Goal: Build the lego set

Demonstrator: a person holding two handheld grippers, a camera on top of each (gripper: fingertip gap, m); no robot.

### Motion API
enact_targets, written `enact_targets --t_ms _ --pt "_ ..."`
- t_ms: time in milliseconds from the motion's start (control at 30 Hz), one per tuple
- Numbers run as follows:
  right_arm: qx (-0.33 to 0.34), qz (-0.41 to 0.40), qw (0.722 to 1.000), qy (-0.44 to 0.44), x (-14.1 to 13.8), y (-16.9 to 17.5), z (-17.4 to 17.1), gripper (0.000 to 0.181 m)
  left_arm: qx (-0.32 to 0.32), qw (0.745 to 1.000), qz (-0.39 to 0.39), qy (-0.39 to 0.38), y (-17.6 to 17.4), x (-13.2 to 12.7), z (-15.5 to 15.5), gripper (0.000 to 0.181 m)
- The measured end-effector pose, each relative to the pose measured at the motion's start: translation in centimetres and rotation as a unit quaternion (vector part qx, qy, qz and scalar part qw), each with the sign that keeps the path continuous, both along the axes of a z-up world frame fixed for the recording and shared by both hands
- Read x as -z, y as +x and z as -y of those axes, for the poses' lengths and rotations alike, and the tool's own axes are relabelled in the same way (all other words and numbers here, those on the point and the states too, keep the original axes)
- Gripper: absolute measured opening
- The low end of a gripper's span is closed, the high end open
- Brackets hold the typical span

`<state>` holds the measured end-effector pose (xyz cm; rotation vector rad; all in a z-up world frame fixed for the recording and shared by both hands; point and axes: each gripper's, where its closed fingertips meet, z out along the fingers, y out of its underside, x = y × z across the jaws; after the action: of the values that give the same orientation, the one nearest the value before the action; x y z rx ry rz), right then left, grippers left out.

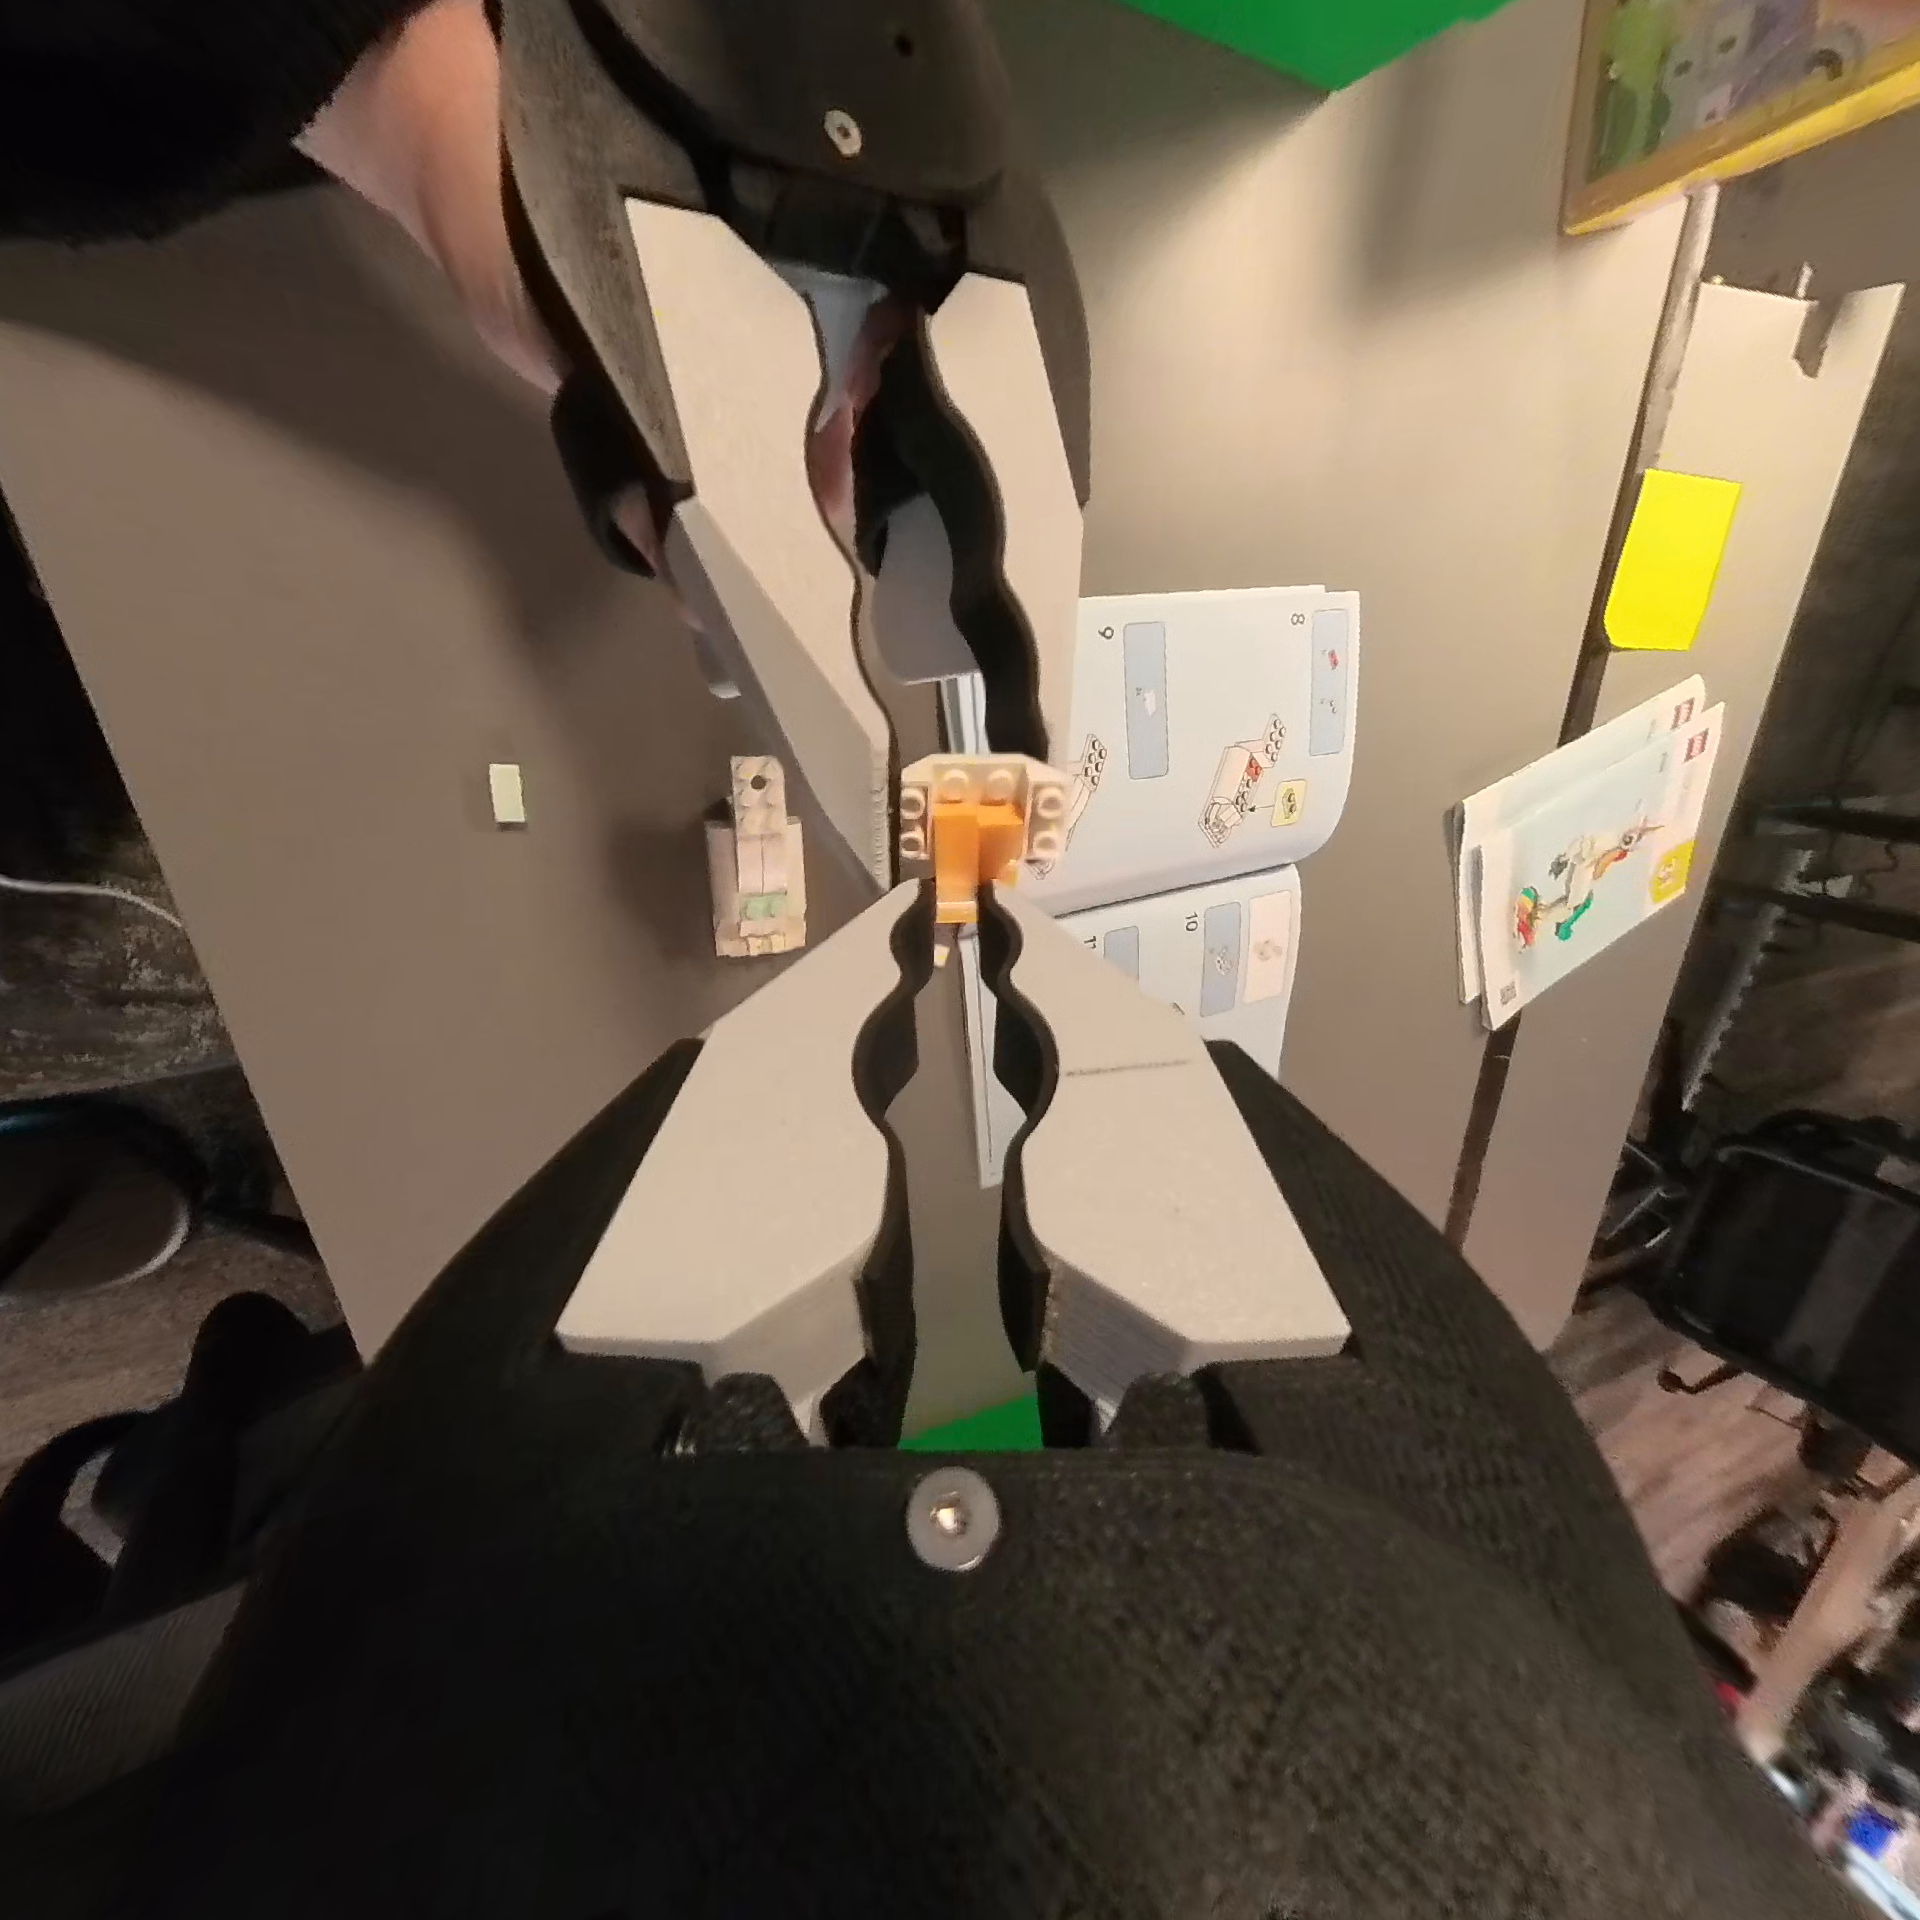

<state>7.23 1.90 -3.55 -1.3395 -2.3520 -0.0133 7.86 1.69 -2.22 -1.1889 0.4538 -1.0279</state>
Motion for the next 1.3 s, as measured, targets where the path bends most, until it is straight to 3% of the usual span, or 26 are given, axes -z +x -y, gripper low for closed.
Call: enact_targets --t_ms 167,500,700,767,867,1000,1300 --pt "0.018 -0.017 1.000 -0.013 -0.4 -0.4 0.1 0.006 0.020 0.999 0.046 -0.010 -0.5 -0.5 0.1 0.028" --pt "0.018 0.025 0.999 0.007 -1.0 -1.3 0.0 0.007 0.039 0.992 0.116 -0.024 -1.9 -1.3 0.0 0.027" --pt "0.040 0.026 0.999 0.017 -0.9 -0.2 -1.1 0.006 0.028 0.993 0.116 -0.023 -2.3 -1.3 -0.1 0.027" --pt "0.069 0.047 0.997 -0.001 0.6 2.2 -1.8 0.006 0.018 0.994 0.102 -0.024 -2.3 -1.0 -0.3 0.027" --pt "0.140 0.088 0.983 -0.082 5.6 7.0 -2.1 0.006 0.022 0.995 0.095 -0.026 -1.9 -0.8 -0.3 0.028" --pt "0.198 0.115 0.967 -0.108 11.6 11.9 -3.3 0.006 0.035 0.995 0.084 -0.030 -1.2 -0.5 -0.2 0.027" --pt "0.207 0.114 0.963 -0.131 14.6 13.2 -2.7 0.007 0.065 0.995 0.064 -0.032 0.0 -0.1 0.3 0.026"
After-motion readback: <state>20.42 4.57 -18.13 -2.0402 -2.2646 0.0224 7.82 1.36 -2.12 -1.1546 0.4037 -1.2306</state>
